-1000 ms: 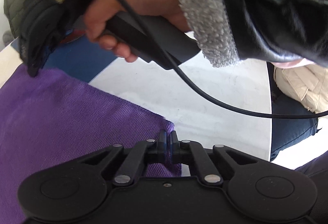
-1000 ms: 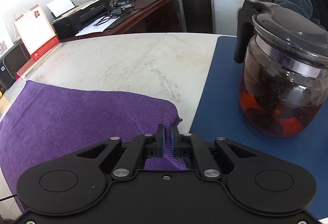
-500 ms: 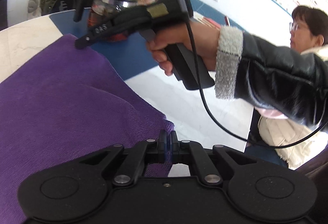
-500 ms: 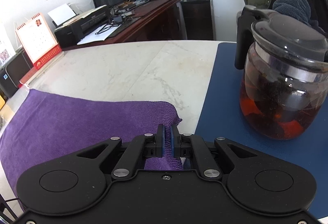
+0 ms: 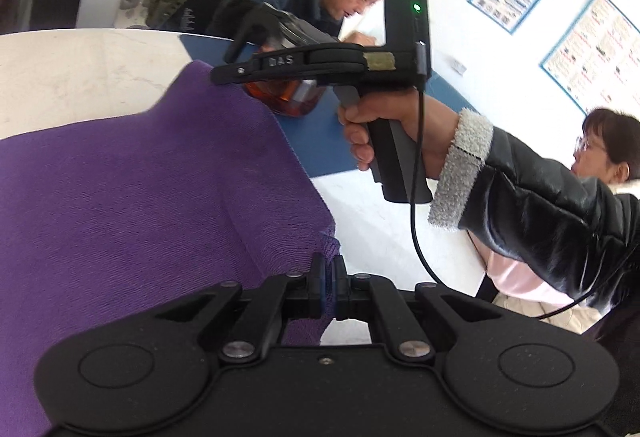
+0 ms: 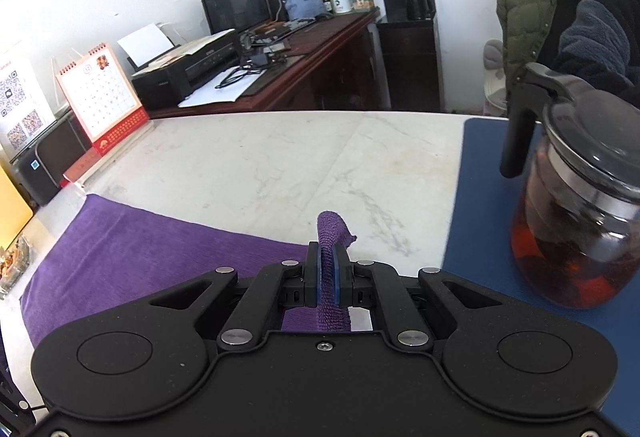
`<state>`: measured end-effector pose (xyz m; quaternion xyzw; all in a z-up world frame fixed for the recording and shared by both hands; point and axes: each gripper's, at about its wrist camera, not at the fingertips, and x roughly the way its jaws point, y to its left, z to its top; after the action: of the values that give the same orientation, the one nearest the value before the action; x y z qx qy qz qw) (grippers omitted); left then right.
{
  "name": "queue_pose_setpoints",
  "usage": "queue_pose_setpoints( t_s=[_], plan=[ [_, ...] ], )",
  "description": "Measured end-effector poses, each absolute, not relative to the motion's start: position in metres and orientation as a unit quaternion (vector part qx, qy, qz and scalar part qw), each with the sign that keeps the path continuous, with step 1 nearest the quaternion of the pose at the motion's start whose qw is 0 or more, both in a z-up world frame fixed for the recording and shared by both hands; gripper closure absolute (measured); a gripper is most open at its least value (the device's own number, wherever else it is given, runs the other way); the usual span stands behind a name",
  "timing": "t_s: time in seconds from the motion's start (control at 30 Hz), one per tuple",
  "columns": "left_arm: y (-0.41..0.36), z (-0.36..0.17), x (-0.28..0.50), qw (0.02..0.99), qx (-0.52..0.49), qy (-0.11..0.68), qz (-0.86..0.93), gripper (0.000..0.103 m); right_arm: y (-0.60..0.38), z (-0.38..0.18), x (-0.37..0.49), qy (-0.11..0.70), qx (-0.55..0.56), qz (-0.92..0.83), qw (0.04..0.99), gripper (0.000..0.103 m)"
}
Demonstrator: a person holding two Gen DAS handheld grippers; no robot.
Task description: Fold towel
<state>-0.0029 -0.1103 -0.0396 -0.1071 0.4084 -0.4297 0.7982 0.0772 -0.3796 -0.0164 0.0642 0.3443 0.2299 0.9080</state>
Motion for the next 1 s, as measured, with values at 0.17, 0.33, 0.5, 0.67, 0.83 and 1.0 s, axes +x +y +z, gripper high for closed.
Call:
queue_pose_setpoints(
  t_s=[0.17, 0.33, 0.5, 0.67, 0.83, 1.0],
  plan=[
    [-0.08, -0.034, -0.009, 0.812, -0.143, 0.398, -0.402, 0.1, -0.359, -0.006, 0.08, 0.345, 0.051, 0.248, 0.904, 0.098],
    [-0.04, -0.03, -0.016, 0.822, -0.183, 0.392, -0.37, 0.1, -0.336, 0.005, 0.083, 0.348, 0.042, 0.265, 0.898, 0.098],
    [-0.005, -0.025, -0.024, 0.833, -0.209, 0.385, -0.338, 0.1, -0.306, 0.012, 0.09, 0.351, 0.036, 0.284, 0.892, 0.098],
    [0.026, -0.021, -0.032, 0.84, -0.229, 0.382, -0.309, 0.1, -0.277, 0.017, 0.096, 0.352, 0.034, 0.3, 0.886, 0.098],
    [0.055, -0.014, -0.041, 0.848, -0.245, 0.373, -0.285, 0.1, -0.244, 0.022, 0.106, 0.355, 0.026, 0.321, 0.878, 0.098],
    [0.075, -0.01, -0.051, 0.858, -0.259, 0.361, -0.258, 0.1, -0.213, 0.026, 0.112, 0.358, 0.014, 0.344, 0.868, 0.098]
  ],
)
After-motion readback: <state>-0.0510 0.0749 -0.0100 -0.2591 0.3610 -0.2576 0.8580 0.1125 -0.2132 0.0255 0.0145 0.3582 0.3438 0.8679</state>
